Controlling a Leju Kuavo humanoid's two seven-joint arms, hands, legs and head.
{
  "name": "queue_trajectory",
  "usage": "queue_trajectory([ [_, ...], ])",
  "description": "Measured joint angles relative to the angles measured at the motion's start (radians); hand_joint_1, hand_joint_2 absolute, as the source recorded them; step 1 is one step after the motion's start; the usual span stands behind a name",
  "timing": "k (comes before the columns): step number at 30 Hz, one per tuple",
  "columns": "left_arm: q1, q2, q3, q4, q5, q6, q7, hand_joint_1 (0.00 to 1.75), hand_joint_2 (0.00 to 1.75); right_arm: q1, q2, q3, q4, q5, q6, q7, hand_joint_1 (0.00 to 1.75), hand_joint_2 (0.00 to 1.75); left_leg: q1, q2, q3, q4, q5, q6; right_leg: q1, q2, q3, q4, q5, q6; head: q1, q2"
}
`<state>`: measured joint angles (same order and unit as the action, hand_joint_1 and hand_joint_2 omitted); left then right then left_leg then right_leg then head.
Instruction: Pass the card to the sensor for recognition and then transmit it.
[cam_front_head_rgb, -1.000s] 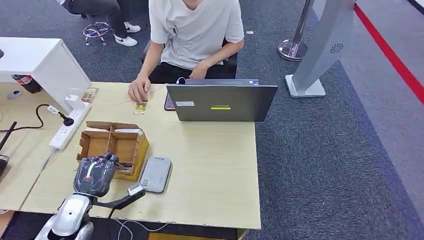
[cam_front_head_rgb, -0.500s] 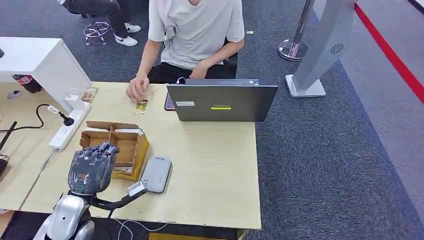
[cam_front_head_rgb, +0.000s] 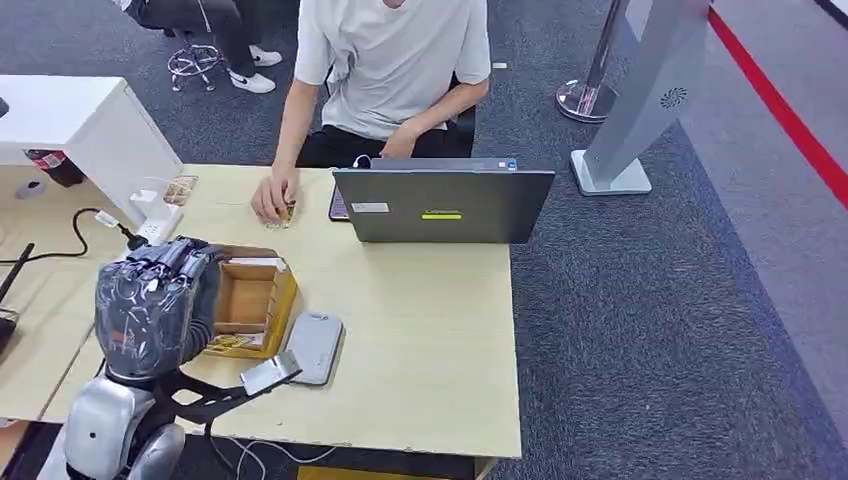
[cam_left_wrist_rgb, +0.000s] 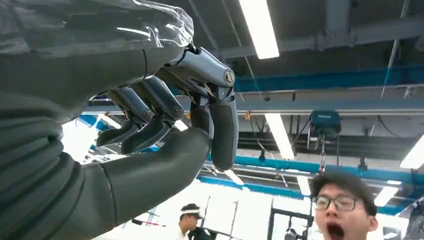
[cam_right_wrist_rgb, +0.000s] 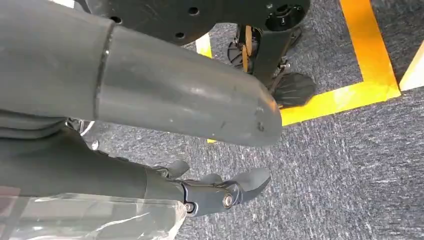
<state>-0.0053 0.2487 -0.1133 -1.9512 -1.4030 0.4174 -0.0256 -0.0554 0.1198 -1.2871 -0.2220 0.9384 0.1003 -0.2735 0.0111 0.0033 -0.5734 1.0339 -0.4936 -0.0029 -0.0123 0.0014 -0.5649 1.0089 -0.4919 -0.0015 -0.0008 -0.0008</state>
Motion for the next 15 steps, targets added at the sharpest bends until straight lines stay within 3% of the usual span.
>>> queue_trajectory([
  [1, -0.024, 0.000, 0.000, 0.003, -0.004, -0.018, 0.010, 1.75, 1.75, -0.001, 0.000, 0.000, 0.000, 0.003, 0.004, 0.000, 0.00, 0.00, 0.000, -0.001, 0.000, 0.000, 0.000, 0.000, 0.000, -0.001, 0.000, 0.000, 0.000, 0.000, 0.000, 0.000],
  [2, -0.053, 0.001, 0.000, 0.015, -0.002, -0.038, 0.016, 0.00, 1.75, -0.003, 0.000, 0.000, 0.000, 0.005, 0.008, 0.000, 0.00, 0.00, 0.000, -0.001, 0.000, 0.000, 0.000, 0.000, 0.000, -0.001, 0.001, 0.000, 0.000, 0.000, 0.000, 0.000],
  [7, -0.086, 0.009, 0.000, 0.095, 0.061, -0.089, -0.006, 0.00, 1.75, -0.006, 0.005, 0.000, 0.000, 0.004, 0.006, 0.003, 0.00, 0.00, 0.000, 0.001, 0.001, 0.000, 0.000, 0.000, 0.000, 0.001, 0.001, 0.000, 0.001, 0.000, 0.000, 0.000],
  [15, 0.166, 0.045, 0.000, 0.119, 0.051, -0.073, -0.062, 0.00, 1.75, -0.002, 0.024, -0.007, 0.001, -0.009, -0.017, 0.014, 0.00, 0.00, 0.000, 0.002, 0.000, 0.000, -0.002, -0.001, 0.000, 0.003, 0.000, 0.000, -0.002, 0.000, 0.000, 0.000],
])
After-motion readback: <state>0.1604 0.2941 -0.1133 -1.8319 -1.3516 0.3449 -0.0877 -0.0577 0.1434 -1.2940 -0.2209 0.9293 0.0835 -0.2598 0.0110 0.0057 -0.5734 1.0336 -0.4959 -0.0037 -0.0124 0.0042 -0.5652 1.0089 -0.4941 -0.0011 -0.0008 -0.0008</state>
